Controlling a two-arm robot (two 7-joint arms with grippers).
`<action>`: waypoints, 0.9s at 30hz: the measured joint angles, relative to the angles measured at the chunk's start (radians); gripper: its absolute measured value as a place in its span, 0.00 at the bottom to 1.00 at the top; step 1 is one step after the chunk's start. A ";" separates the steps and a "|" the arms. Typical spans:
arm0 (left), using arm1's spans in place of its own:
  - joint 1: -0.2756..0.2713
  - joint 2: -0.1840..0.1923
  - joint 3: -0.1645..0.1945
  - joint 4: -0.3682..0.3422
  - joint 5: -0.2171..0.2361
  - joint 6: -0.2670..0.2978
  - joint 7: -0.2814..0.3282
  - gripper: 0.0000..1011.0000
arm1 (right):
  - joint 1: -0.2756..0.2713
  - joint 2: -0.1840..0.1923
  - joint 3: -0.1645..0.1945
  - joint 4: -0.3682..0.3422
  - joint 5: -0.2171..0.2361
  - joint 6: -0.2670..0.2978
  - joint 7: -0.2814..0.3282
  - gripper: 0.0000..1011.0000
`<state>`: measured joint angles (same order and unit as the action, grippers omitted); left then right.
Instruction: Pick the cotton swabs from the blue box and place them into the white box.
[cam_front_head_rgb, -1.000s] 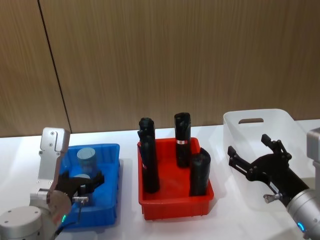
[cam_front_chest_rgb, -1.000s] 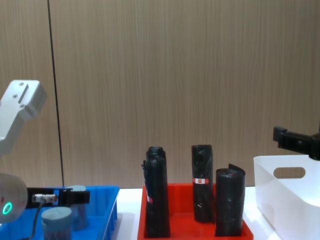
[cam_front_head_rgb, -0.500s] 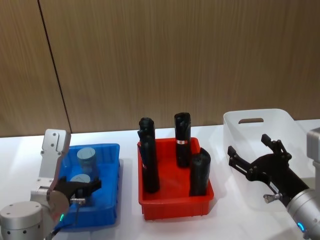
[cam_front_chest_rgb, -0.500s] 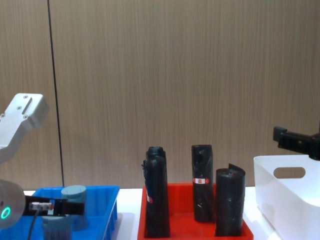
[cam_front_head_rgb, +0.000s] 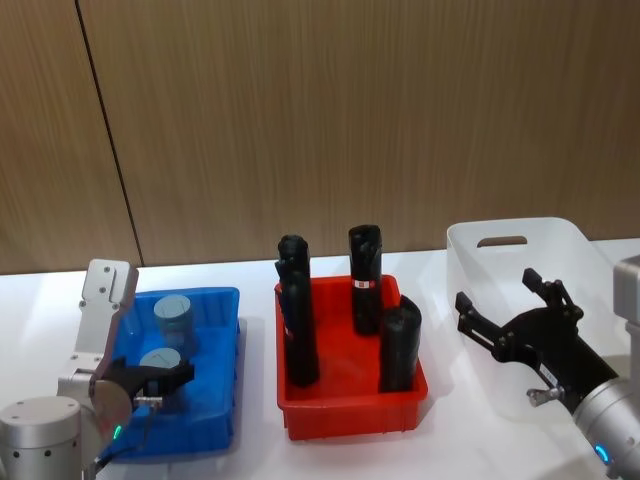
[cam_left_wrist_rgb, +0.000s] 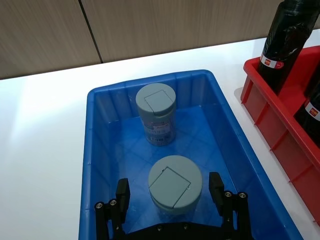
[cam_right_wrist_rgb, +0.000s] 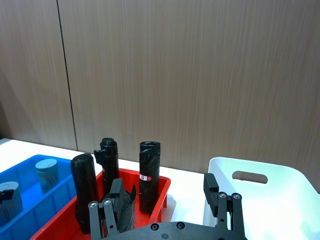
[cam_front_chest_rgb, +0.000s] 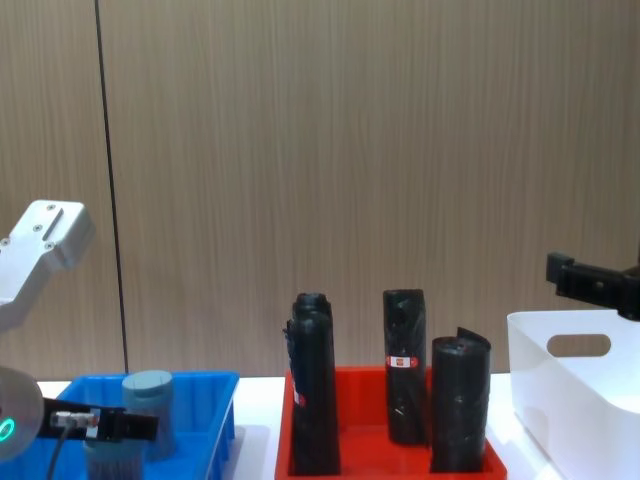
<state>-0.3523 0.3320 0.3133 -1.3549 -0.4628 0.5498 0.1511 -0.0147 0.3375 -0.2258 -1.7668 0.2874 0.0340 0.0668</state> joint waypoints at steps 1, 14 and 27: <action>-0.001 0.000 0.000 0.003 0.001 0.000 -0.004 0.99 | 0.000 0.000 0.000 0.000 0.000 0.000 0.000 0.99; -0.021 -0.010 -0.002 0.059 0.014 -0.027 -0.059 0.99 | 0.000 0.000 0.000 0.000 0.000 0.000 0.000 0.99; -0.026 -0.015 -0.003 0.087 0.023 -0.057 -0.095 0.75 | 0.000 0.000 0.000 0.000 0.000 0.000 0.000 0.99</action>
<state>-0.3781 0.3165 0.3098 -1.2683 -0.4400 0.4924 0.0562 -0.0146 0.3375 -0.2258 -1.7668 0.2874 0.0340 0.0668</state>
